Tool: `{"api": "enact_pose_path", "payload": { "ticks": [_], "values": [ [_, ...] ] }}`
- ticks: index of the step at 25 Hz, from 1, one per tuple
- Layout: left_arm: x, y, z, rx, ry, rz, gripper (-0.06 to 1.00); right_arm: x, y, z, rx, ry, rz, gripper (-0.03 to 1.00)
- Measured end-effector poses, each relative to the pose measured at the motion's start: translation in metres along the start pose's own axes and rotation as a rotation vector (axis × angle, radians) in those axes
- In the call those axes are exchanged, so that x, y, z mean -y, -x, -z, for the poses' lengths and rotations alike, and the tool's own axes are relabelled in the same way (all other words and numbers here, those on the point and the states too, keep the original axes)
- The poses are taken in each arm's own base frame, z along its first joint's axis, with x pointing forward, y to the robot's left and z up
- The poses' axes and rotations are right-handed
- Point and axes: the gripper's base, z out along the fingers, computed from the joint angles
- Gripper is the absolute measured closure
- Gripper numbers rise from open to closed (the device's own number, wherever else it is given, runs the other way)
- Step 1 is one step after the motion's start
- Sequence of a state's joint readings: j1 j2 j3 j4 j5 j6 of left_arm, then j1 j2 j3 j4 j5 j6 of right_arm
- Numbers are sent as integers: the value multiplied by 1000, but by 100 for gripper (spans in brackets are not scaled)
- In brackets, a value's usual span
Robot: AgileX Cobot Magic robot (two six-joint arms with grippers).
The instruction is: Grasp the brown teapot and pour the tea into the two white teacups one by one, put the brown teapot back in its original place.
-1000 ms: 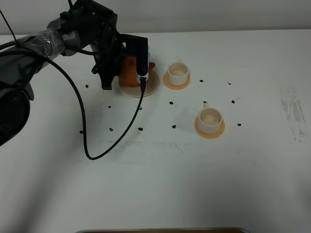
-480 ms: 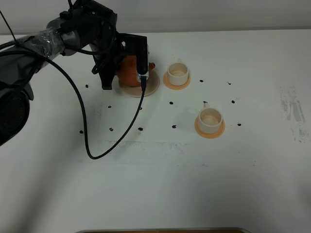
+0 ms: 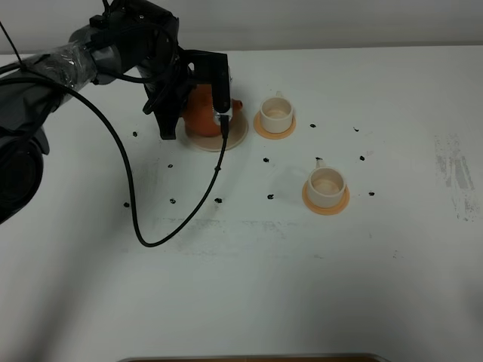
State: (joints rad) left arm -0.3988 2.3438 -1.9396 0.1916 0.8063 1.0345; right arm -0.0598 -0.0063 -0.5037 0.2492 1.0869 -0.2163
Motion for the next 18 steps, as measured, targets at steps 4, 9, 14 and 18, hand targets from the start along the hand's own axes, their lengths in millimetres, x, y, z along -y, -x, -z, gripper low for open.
{"api": "enact_pose_path", "payload": {
  "ticks": [4,9,14,18],
  "values": [
    [-2,2,14,30,-16,33,82,0,0,0,0,0,0,53],
    [-7,5,40,78,-14,54,82,0,0,0,0,0,0,53],
    [-9,9,62,115,-25,58,82,0,0,0,0,0,0,53],
    [-7,19,77,136,-17,38,82,0,0,0,0,0,0,53]
  ]
}}
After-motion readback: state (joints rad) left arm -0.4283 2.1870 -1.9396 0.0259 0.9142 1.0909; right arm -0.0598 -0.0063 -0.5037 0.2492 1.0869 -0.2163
